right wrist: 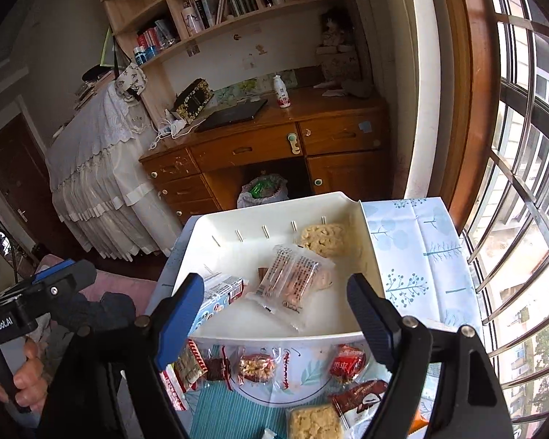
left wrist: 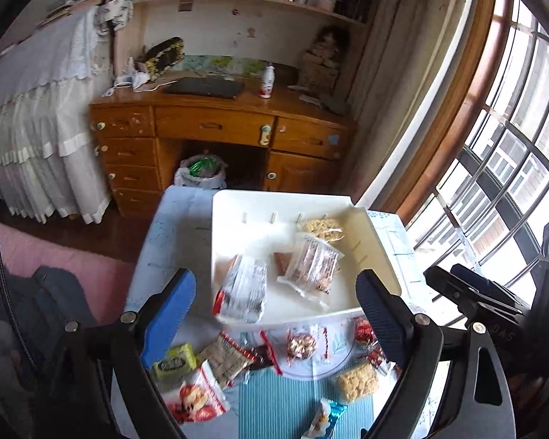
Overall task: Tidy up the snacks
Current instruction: 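Grasp the white pastry bag with left while right reaches for the clear rice-cake bag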
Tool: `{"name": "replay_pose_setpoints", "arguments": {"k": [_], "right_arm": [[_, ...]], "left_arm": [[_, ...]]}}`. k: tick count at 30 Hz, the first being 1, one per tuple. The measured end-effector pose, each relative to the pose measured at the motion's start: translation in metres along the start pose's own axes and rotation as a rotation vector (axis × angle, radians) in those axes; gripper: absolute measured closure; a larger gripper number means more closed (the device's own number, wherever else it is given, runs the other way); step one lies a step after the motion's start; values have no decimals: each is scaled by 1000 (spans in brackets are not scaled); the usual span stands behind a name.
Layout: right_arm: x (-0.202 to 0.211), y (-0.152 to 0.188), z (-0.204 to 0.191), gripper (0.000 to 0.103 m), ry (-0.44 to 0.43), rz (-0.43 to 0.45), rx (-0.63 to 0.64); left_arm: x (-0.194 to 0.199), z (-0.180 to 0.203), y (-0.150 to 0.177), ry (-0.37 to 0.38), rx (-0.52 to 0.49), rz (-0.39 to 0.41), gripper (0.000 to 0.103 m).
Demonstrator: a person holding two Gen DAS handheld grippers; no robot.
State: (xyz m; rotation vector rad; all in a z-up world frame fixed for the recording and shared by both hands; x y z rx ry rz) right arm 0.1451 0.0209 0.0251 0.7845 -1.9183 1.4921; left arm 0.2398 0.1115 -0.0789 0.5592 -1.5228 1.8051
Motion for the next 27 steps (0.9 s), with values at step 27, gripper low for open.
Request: {"name": "replay_pose_setpoints", "arguments": {"k": [27], "right_arm": [[23,135,56,22,-100,-356,-309]], "left_arm": [[31,-87,144,-230,450,-146,14]]}}
Point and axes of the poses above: each gripper's, at about its wrist camera, not at the fingertips, and x roughly against the way its jaws point, z to its right, y to its underside, the point moved 4 cm from there along -x, roughly the way its jaws point, and after that the axes turned 1 degree about y, right-handed, at the moved point
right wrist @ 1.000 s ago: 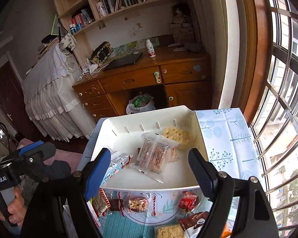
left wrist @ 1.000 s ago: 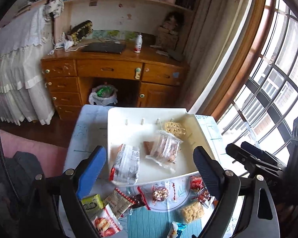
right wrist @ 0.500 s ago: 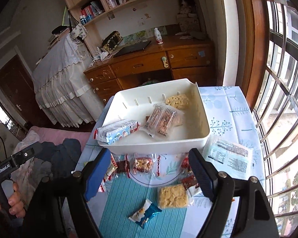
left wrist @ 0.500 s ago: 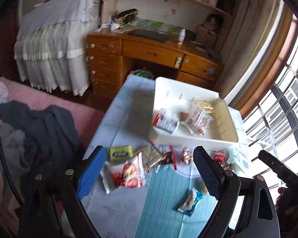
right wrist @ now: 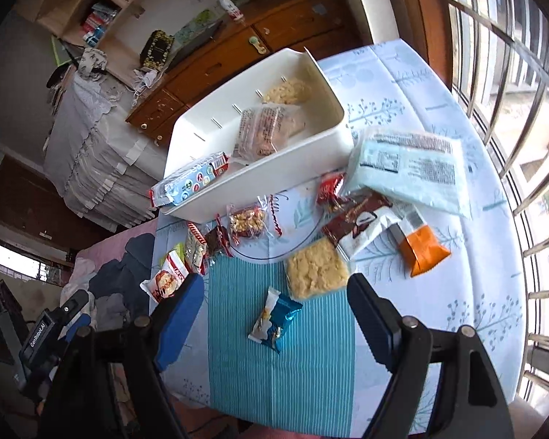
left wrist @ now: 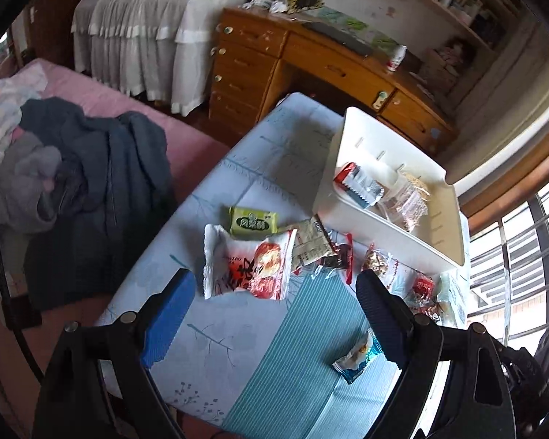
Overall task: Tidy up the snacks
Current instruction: 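Grasp the white pastry bag with left while right reaches for the clear rice-cake bag, then lift the pastry bag with left while right grasps and lifts the rice-cake bag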
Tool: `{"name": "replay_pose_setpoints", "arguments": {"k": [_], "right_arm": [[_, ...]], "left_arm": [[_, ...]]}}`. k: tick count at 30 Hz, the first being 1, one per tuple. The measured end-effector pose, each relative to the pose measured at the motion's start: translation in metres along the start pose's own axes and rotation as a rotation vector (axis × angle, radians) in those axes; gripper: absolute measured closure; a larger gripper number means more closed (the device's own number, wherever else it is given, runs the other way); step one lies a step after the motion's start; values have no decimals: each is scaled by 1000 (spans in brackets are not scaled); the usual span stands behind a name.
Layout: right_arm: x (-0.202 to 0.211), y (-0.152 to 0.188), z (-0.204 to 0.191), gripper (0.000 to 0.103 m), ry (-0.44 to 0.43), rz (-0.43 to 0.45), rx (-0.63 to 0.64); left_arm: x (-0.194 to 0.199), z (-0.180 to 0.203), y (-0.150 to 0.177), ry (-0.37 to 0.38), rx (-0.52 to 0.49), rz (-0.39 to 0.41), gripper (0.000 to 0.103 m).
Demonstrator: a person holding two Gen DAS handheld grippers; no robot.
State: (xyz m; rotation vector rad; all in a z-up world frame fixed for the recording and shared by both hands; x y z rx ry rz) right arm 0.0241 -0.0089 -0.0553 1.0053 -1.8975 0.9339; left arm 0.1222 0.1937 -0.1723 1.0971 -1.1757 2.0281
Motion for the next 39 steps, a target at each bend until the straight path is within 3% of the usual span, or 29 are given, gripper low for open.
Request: {"name": "replay_pose_setpoints", "arguments": {"k": [15,21,35,39], "right_arm": [[-55,-6,58,22,-10,-202,-400],[-80,-1,69,22,21,-277,-536],[-118,3,81,22,160,-332,-687],[-126,1,78,27,191,-341,-695]], "left_arm": [[-86,-22,-3,-91,57,-238,14],[-122,-22,-3,-125,20,-327,14],[-187,-21,8,-194,-61,-540,14],[-201,-23,10,-220,-76,-593,14]]}}
Point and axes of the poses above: each gripper's, at about its wrist camera, not at the fingertips, and x roughly against the way its jaws point, z to its right, y to its underside, the point moved 4 cm from there along -x, roughly the way its jaws point, and after that the axes turned 1 degree about y, right-handed, at the moved point
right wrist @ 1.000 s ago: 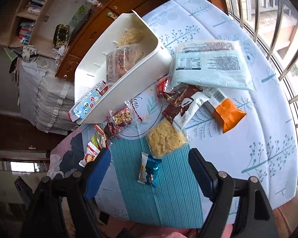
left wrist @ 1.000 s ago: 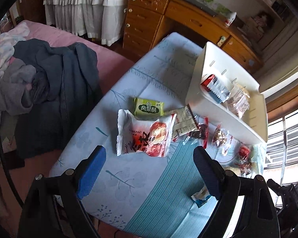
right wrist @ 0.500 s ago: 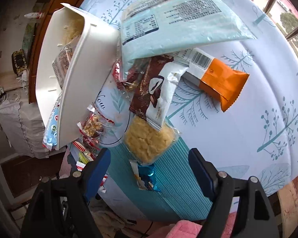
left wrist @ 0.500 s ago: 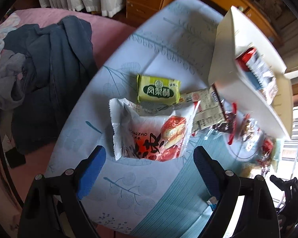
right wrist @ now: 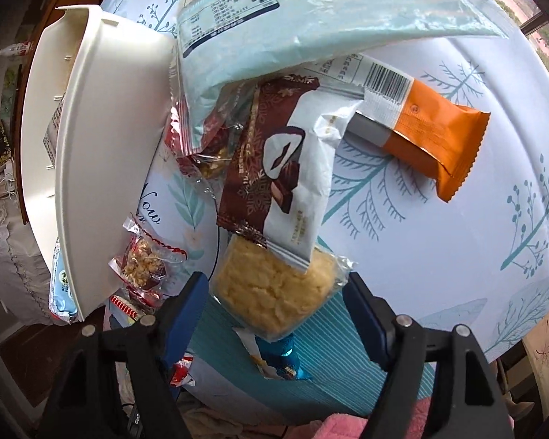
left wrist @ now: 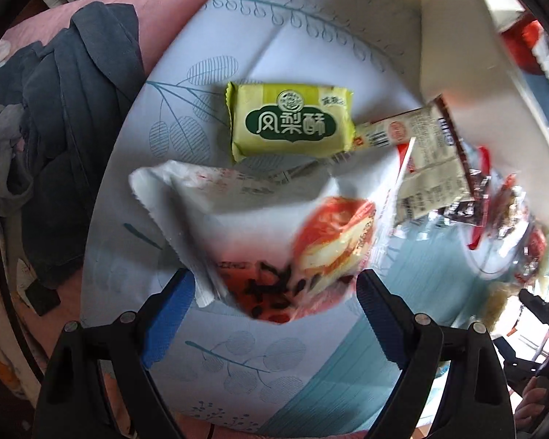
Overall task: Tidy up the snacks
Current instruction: 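Lift the pastry bag with left while right grasps and lifts the rice-cake bag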
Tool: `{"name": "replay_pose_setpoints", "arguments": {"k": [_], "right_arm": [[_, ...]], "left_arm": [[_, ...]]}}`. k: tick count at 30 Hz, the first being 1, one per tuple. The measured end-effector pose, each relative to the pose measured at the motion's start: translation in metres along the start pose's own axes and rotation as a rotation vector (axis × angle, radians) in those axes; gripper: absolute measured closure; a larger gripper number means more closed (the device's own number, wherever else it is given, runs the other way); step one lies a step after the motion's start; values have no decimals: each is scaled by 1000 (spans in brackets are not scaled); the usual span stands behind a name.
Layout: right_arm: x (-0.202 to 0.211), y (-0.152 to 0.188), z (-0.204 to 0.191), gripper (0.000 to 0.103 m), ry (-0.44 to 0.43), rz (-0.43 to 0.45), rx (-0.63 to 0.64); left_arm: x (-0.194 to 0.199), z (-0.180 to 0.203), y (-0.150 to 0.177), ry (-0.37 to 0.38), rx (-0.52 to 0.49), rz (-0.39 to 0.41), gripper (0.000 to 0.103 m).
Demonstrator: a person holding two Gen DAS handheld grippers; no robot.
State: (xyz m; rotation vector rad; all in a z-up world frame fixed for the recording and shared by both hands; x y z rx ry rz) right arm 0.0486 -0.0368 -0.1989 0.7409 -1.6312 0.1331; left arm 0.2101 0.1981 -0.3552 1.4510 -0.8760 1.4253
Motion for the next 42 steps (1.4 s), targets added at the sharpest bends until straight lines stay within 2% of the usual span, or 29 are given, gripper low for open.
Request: {"name": "replay_pose_setpoints", "arguments": {"k": [7,15,21,26,29,32,38,42], "right_arm": [[-9,-5,-9,27,57,20,-37],[-18,-7,-15,28,92,20,-36],[-28,0,-29,34,116,20,3],[-29,8,-29,39,112,5,16],[-27,12,-26,41,97,-14,32],[-25,18,-23,42,115,-17,61],[-21,33,-15,42,98,-29,115],[-13,37,-17,42,87,-15,175]], "left_arm": [[-9,4,-12,-18,-30,-30,8],[-17,2,-23,-17,-25,-47,7],[-18,-6,-22,-19,-17,-40,20],[-9,-10,-15,-26,-19,-13,46],[0,-12,-5,-24,-18,1,57],[1,-14,5,-19,-3,-1,63],[3,-25,31,-23,32,-9,65],[17,-27,50,-40,38,49,65]]}}
Point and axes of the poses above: each gripper's, at about its wrist camera, not at the fingertips, and x roughly against the way its jaws point, z to its right, y to its underside, the point moved 4 cm from there along -x, roughly the way its jaws point, and after that the axes turned 1 degree about y, right-handed, at the moved point
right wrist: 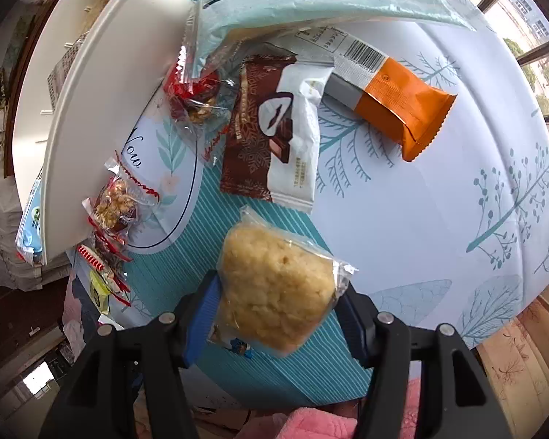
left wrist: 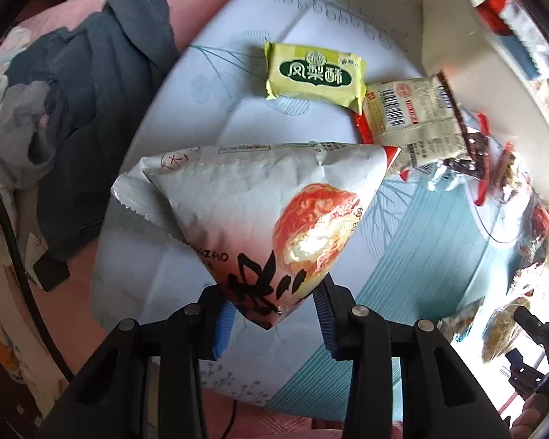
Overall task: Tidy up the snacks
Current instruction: 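Lift the pastry bag with left while right grasps and lifts the rice-cake bag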
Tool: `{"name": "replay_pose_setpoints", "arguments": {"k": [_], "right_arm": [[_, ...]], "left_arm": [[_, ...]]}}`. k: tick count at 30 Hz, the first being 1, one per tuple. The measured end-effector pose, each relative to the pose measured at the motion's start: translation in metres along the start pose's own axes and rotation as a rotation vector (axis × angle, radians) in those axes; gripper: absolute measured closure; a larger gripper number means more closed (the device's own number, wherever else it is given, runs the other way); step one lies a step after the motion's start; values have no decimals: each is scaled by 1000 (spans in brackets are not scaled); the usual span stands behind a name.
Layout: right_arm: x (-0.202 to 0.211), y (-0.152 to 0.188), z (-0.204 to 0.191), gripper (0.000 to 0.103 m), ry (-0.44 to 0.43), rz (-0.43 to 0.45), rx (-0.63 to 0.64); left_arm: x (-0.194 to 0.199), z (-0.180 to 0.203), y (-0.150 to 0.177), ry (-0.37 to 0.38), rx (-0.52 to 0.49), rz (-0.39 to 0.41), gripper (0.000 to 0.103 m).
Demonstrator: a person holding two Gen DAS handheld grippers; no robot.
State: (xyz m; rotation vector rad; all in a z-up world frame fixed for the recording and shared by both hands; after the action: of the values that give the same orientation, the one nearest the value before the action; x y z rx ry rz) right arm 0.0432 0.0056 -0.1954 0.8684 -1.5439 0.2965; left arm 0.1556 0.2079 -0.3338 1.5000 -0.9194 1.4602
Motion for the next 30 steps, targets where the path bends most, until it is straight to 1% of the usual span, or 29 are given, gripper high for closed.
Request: {"name": "replay_pose_setpoints", "arguments": {"k": [6,9,10,13,20,24,30], "right_arm": [[23,17,-3,42,-7,66,103],[37,19,-8,42,-14,118,160],[42,20,-10,42,-19,138,179],[60,23,-19,42,-36,208,237],[109,20,-42,42,-70,388,360],[135,16,-56,42,-87,499,420],[169,7,-75,42,-90,667,493]], "left_arm": [[40,4,32,12,-37,124,65],[69,8,41,0,-80,174,65],[74,14,39,-1,-95,189,65],[100,24,42,14,-132,233,65],[162,61,28,45,-249,336,65],[186,85,12,62,-317,393,64],[209,120,-13,88,-401,439,64]]}}
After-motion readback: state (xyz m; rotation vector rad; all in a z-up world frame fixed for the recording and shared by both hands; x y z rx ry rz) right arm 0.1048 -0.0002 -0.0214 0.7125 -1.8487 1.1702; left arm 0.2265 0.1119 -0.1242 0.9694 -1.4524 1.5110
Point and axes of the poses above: each gripper's, at about its wrist camera, not at the fingertips, and x roughly against the way its jaws point, z to its right, y to its underside, the point moved 4 cm from there along -x, roughly the way its jaws point, and after that the axes turned 1 degree about y, right-handed, at the moved point
